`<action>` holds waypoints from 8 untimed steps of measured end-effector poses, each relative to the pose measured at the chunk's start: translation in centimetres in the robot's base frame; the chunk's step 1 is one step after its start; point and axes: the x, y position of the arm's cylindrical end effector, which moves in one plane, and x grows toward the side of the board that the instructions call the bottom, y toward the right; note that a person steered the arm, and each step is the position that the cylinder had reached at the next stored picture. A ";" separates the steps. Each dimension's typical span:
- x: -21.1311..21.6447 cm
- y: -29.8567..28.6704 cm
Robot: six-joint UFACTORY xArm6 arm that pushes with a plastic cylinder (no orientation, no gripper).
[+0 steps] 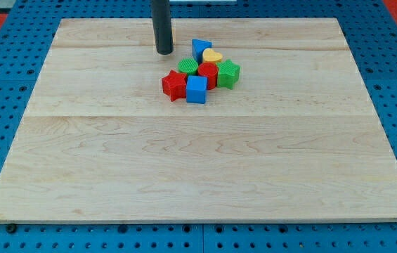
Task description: Slide yellow hexagon down towards the bottom
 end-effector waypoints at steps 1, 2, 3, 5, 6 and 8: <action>-0.2 -1.9; 0.3 -2.5; 0.6 -6.6; -4.7 -9.2; -8.9 -1.7; -3.9 0.7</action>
